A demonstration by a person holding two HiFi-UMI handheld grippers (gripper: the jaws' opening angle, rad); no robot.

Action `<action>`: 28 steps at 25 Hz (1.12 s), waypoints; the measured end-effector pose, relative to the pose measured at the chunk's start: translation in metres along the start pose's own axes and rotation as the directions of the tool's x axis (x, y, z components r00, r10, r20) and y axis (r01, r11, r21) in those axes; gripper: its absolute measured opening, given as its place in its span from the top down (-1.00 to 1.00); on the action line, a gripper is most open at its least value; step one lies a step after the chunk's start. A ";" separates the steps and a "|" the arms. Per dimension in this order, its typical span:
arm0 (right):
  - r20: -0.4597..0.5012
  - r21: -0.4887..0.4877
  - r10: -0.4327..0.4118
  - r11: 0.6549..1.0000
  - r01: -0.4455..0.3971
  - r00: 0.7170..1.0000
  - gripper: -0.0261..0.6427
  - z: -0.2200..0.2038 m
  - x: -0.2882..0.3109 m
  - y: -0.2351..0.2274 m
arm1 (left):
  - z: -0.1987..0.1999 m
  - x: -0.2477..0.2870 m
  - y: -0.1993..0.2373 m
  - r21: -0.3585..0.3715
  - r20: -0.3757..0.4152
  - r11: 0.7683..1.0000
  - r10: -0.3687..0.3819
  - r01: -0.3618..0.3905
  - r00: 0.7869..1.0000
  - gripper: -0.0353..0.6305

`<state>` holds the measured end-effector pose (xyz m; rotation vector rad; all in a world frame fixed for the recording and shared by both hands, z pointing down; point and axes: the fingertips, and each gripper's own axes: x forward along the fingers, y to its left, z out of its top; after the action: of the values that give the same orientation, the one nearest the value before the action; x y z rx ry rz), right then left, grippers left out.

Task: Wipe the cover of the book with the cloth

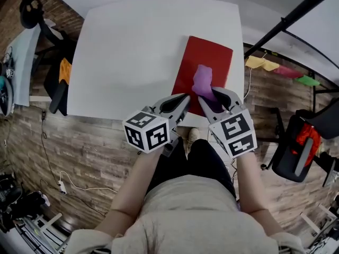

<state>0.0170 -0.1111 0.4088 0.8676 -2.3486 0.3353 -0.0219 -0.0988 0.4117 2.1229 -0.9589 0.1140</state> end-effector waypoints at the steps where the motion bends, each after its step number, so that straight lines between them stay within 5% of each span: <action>1: 0.004 0.002 -0.019 1.000 0.019 1.000 0.56 0.003 -0.002 -0.007 | 0.006 0.004 -0.002 0.011 -0.003 1.000 -0.015 0.015 1.000 0.81; 11: 0.023 0.077 -0.205 0.976 0.203 0.979 0.57 0.018 -0.007 -0.074 | 0.061 0.049 -0.016 0.143 -0.071 0.976 -0.153 0.162 0.986 0.80; 28: -0.007 0.156 -0.326 0.933 0.323 0.945 0.57 0.023 0.008 -0.147 | 0.092 0.117 -0.008 0.118 -0.159 0.954 -0.256 0.276 0.953 0.80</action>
<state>0.0981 -0.2353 0.3990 1.3183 -2.1665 0.3751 0.0456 -0.2290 0.3875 2.3170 -0.5879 0.1982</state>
